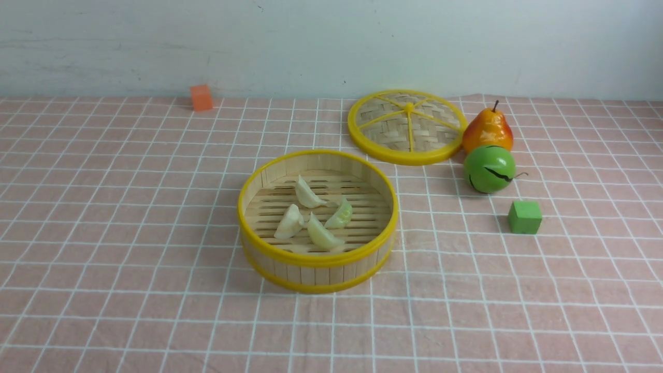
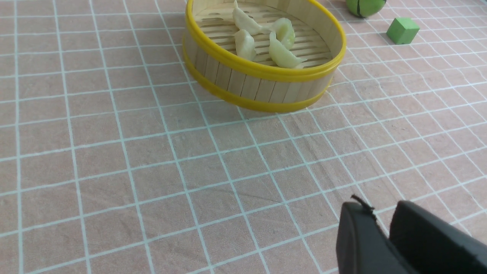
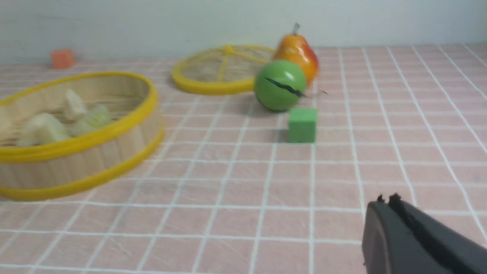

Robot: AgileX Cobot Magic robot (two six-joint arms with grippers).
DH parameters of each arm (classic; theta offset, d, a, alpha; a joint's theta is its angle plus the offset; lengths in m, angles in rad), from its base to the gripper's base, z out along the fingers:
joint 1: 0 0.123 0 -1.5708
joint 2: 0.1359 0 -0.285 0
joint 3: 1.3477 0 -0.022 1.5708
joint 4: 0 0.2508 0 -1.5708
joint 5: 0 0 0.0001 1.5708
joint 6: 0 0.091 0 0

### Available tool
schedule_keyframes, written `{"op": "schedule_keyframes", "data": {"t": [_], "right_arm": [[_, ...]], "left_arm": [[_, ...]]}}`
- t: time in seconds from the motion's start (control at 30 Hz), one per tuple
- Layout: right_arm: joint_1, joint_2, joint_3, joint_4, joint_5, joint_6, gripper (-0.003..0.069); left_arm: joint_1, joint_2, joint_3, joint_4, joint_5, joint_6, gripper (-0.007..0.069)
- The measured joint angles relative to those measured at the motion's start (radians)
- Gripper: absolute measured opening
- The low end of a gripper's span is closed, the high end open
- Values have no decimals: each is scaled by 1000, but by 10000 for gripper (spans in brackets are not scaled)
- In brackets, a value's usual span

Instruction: Put the dumplings into the steamer on the table with the pink tablecloth.

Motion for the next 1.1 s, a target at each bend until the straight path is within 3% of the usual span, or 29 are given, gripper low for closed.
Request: {"op": "schedule_keyframes", "data": {"t": [0.1,0.33,1.1], "right_arm": [[-51,-13,5,-65,88,66,-21],[-55,-13,-3,-132,156,88,-21],[-55,-13,-5,-132,164,89,-10]], "left_arm": [[0,0,0,0,0,0,127],[0,0,0,-1,-1,1,127],[0,0,0,0,-1,2,141]]}}
